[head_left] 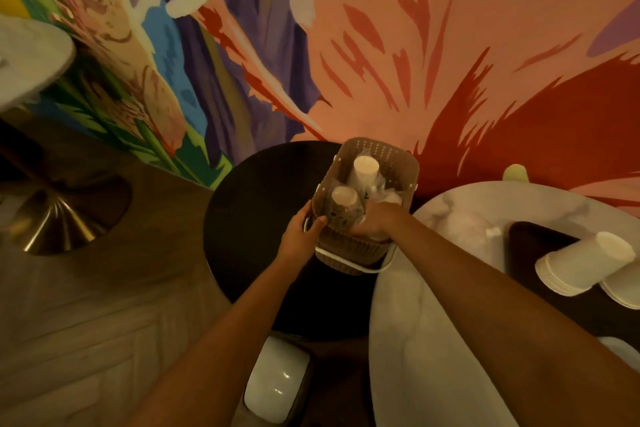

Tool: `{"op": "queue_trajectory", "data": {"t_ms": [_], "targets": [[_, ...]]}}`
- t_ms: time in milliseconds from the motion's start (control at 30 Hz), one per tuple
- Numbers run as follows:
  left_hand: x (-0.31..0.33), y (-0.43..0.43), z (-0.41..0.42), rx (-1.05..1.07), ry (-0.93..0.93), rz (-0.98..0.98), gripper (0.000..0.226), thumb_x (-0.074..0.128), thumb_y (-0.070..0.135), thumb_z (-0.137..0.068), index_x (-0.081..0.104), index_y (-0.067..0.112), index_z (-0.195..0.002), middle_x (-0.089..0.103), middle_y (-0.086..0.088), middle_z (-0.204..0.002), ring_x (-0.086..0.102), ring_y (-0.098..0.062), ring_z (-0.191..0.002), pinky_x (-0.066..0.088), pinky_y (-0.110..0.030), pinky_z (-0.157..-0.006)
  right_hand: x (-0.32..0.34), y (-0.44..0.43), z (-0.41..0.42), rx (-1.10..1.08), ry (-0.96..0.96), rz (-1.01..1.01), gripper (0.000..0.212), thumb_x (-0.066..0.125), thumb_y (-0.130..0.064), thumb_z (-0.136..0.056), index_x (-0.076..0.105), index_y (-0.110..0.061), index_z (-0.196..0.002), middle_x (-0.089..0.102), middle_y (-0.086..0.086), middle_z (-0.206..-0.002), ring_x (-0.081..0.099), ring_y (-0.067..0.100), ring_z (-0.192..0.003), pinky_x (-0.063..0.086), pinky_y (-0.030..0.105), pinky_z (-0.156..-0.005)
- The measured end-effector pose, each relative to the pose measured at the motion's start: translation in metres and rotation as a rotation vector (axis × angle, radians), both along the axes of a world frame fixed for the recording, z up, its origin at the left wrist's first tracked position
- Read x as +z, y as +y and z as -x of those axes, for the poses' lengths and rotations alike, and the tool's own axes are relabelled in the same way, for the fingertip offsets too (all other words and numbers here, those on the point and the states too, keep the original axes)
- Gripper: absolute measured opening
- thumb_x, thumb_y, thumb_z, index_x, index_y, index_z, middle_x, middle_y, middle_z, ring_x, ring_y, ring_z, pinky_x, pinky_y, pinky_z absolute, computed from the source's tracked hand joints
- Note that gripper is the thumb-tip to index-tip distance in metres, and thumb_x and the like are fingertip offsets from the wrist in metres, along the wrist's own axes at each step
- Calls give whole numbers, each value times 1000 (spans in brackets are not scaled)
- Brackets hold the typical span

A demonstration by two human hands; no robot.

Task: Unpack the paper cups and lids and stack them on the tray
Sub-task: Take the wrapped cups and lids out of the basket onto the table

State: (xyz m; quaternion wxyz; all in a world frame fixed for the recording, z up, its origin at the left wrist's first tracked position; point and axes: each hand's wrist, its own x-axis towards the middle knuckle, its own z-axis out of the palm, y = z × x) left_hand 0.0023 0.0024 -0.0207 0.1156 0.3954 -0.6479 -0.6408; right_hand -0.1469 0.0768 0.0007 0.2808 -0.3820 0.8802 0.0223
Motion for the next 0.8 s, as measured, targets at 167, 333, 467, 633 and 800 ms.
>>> {"op": "queue_trajectory", "data": {"t_ms": [167, 333, 467, 633, 800], "targets": [[3, 1, 7, 27, -45, 11, 49, 42, 28, -96, 29, 23, -143, 35, -7, -146, 37, -24, -133, 33, -40, -107, 9, 11, -7, -192, -9, 245, 67, 68, -39, -77, 37, -9, -128, 53, 14, -123, 52, 32, -113, 44, 39, -90], [1, 5, 8, 102, -17, -152, 46, 44, 26, -96, 33, 28, -140, 43, -2, -136, 45, -26, -125, 44, -46, -100, 51, 27, -4, -287, -44, 514, 54, 75, -29, -71, 44, -9, -110, 51, 3, -97, 50, 23, -95, 38, 31, -74], [5, 10, 17, 205, 16, -266, 44, 43, 15, -96, 34, 22, -139, 47, -3, -131, 51, -28, -117, 50, -46, -92, 103, 51, -5, -330, -11, 648, 36, 72, -25, -72, 45, -15, -92, 51, 1, -93, 48, 19, -86, 37, 28, -69], [3, 17, 20, 304, -2, -261, 46, 46, 10, -93, 35, 15, -137, 47, -14, -132, 55, -32, -111, 54, -41, -78, 150, 92, -8, -368, 27, 751, 35, 69, -28, -76, 51, -14, -104, 50, -2, -100, 46, 14, -88, 38, 24, -60], [-1, 19, 11, 316, -34, -244, 43, 48, 9, -92, 37, 14, -133, 51, -14, -122, 59, -30, -104, 55, -37, -73, 177, 131, -9, -409, 79, 763, 38, 69, -27, -76, 53, -14, -109, 47, -3, -103, 47, 17, -91, 48, 31, -75]]}}
